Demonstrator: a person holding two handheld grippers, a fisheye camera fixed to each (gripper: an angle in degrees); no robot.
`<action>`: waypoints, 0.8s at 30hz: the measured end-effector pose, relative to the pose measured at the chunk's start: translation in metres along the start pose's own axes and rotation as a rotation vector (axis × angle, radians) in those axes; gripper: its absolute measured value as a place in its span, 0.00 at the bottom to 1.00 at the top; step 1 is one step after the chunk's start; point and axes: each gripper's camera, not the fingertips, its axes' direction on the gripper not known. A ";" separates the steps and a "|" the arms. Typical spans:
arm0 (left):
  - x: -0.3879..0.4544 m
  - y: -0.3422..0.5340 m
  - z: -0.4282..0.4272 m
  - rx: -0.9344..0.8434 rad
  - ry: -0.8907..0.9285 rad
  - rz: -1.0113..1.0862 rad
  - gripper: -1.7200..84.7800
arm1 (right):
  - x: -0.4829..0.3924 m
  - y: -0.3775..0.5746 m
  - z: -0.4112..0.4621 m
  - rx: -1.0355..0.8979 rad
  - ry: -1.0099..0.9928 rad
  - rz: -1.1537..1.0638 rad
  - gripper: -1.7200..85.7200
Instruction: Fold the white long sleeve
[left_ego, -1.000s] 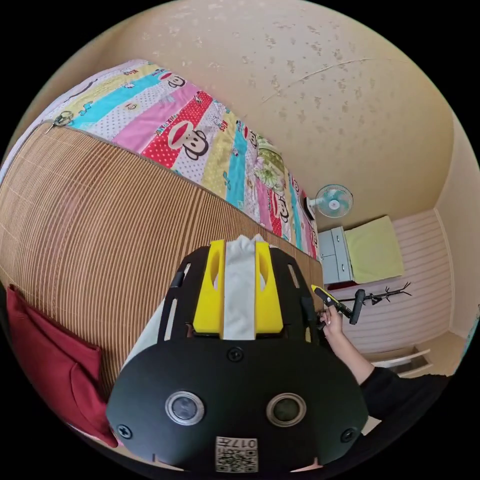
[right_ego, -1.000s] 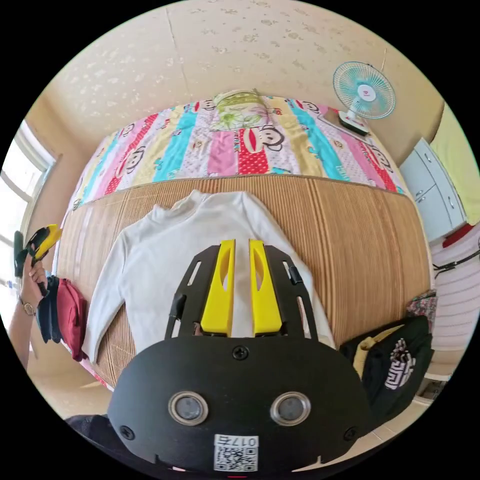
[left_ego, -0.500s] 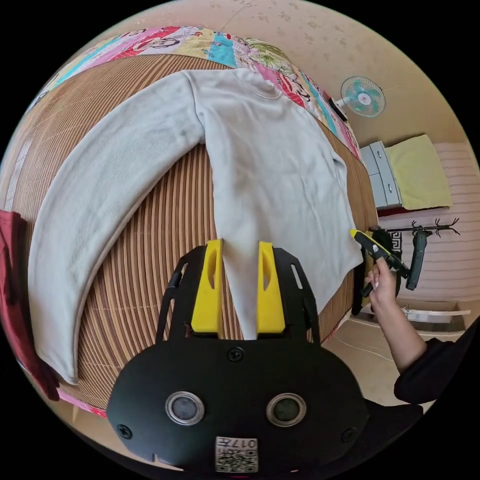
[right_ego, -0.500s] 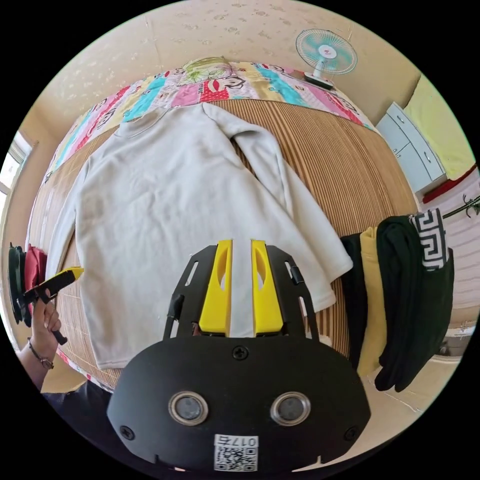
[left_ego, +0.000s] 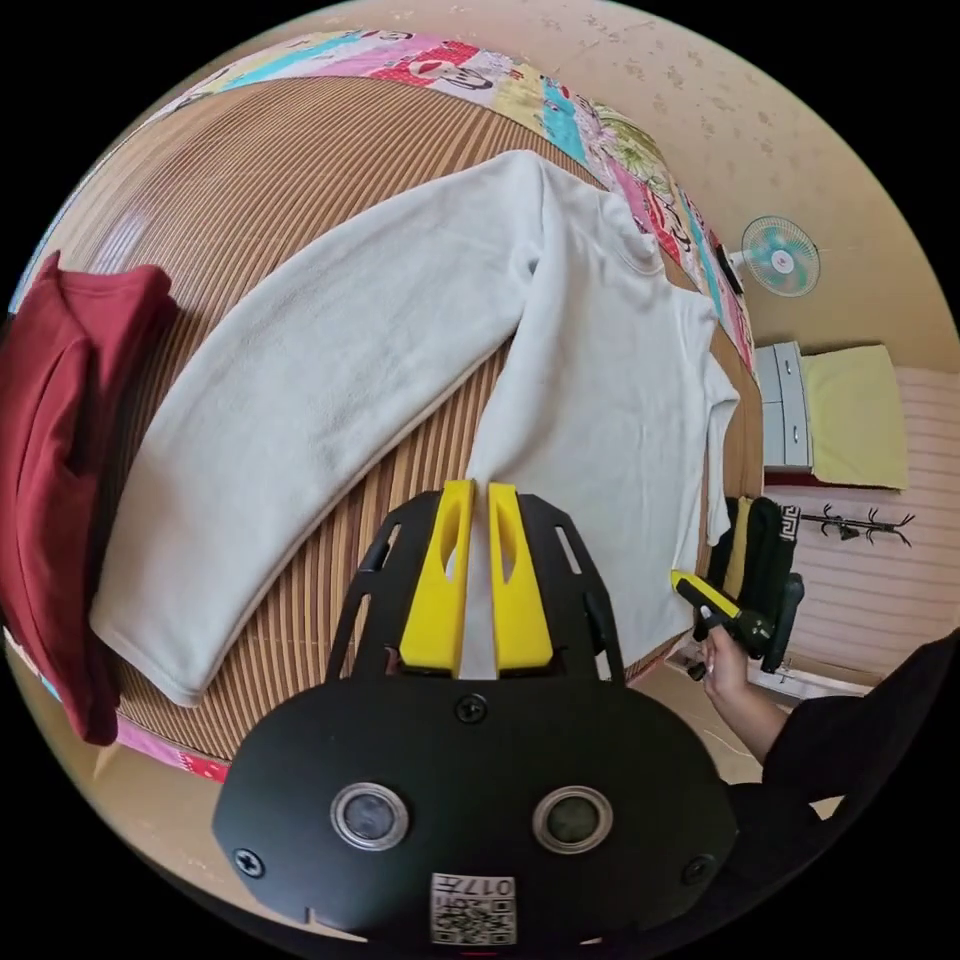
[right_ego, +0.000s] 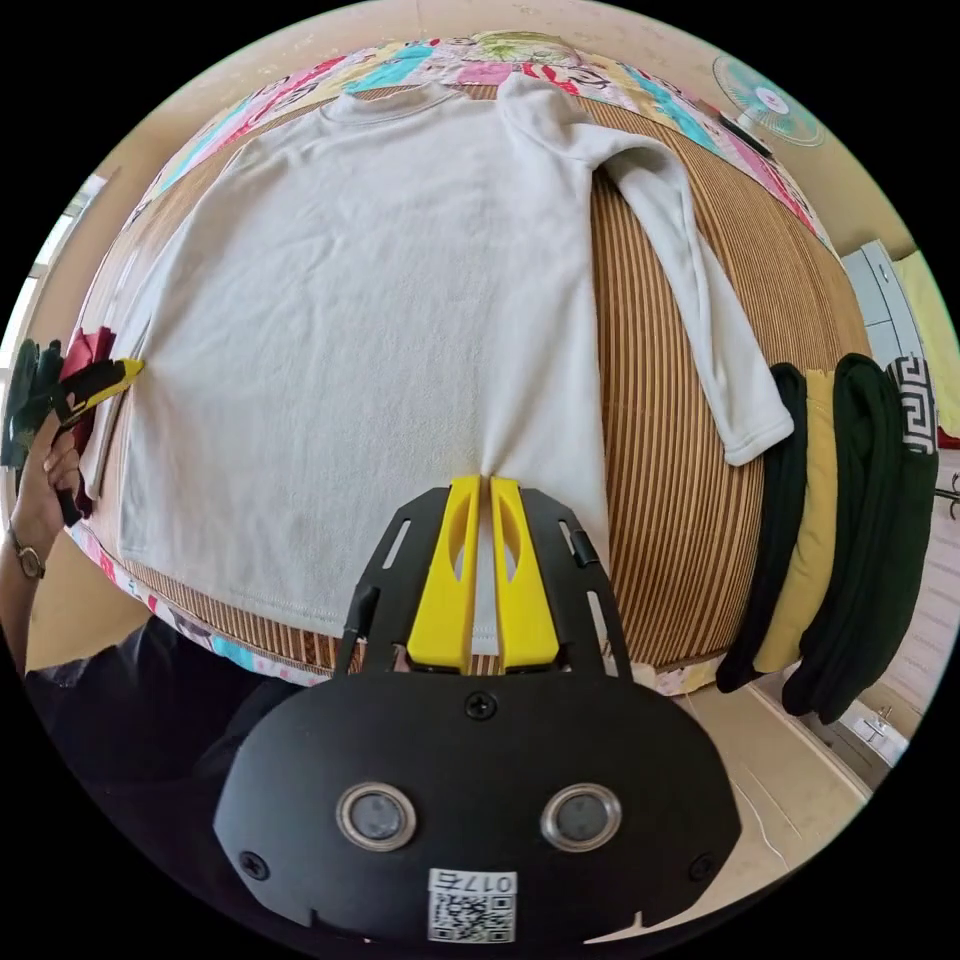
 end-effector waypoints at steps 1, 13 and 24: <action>-0.018 0.005 -0.019 0.014 0.064 -0.062 0.09 | 0.000 0.007 0.000 -0.003 0.017 -0.011 0.05; -0.165 0.089 -0.136 0.319 0.674 -0.996 0.17 | 0.129 0.087 0.001 -0.025 -0.226 0.211 0.05; -0.180 0.110 -0.141 0.426 0.852 -1.259 0.06 | 0.156 0.134 -0.028 -0.064 -0.055 0.192 0.03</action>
